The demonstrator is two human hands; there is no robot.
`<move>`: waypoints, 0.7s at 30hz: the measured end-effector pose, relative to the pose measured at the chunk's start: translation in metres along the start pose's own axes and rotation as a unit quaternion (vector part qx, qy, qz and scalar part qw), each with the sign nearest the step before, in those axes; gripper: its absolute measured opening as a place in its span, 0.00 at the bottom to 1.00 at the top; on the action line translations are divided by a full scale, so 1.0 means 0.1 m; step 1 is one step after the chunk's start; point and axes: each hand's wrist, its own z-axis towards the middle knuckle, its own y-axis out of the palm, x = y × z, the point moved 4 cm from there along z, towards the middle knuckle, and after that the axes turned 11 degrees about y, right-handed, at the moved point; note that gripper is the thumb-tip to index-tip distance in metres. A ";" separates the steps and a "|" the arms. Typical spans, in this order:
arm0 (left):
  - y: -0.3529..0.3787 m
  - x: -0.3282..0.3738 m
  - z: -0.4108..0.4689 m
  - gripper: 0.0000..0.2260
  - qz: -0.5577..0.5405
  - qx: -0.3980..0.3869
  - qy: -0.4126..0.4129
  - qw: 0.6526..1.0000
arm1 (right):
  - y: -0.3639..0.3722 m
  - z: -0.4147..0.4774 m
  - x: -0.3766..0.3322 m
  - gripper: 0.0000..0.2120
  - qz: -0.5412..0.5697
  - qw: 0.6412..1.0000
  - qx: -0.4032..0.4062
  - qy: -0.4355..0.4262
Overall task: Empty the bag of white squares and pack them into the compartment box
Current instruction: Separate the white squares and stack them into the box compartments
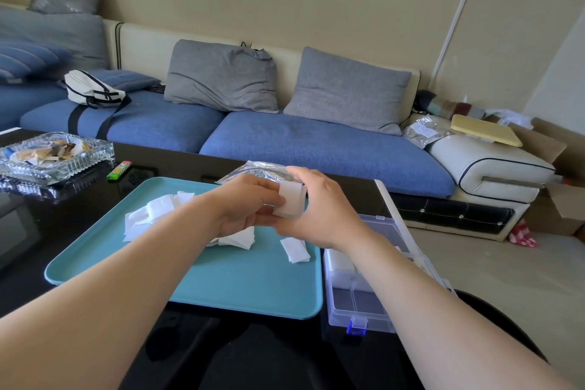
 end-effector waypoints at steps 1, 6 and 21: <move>0.00 0.00 0.00 0.07 0.006 0.002 -0.001 1.000 | 0.03 0.00 0.00 0.33 -0.027 1.000 -0.003 -0.012; 0.01 -0.06 0.01 0.09 0.037 -0.024 -0.027 0.999 | 0.05 -0.03 -0.04 0.16 -0.063 0.997 0.018 -0.047; 0.07 -0.05 -0.02 0.15 0.004 -0.005 -0.050 0.999 | -0.13 0.02 0.15 0.12 0.130 0.991 0.004 0.043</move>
